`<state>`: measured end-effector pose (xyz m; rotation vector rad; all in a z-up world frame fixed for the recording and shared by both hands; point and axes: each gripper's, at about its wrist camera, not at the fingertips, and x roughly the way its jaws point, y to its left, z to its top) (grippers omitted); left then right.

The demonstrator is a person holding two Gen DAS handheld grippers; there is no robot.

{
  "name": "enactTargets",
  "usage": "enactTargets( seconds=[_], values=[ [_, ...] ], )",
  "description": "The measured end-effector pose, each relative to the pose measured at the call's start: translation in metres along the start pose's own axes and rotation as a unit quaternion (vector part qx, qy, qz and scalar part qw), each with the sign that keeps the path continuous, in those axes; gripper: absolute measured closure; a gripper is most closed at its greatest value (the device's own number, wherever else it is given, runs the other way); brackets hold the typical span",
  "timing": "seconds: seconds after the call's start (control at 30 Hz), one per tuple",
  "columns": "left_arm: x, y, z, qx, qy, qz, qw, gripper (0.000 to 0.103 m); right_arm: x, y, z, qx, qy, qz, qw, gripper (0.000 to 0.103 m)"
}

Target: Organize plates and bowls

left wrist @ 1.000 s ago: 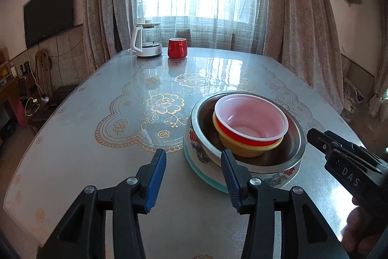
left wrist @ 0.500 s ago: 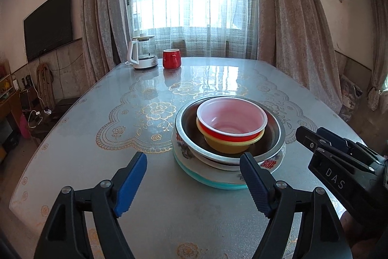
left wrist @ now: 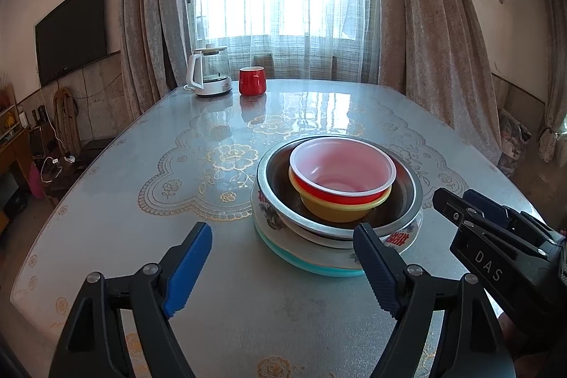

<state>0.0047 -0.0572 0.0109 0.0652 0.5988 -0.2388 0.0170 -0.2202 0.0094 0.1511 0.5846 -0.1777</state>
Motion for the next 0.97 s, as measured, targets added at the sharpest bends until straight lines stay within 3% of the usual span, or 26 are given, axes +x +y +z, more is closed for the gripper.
enactTargets(
  seconds=[0.63, 0.97],
  values=[
    [0.007, 0.004, 0.000, -0.010, 0.005, -0.005, 0.9999, 0.021, 0.013, 0.004, -0.004, -0.008, 0.010, -0.002, 1.000, 0.064],
    [0.003, 0.010, 0.003, -0.019, -0.022, -0.012, 0.9995, 0.021, 0.016, 0.006, -0.006, -0.012, 0.014, -0.002, 1.000, 0.064]
  ],
)
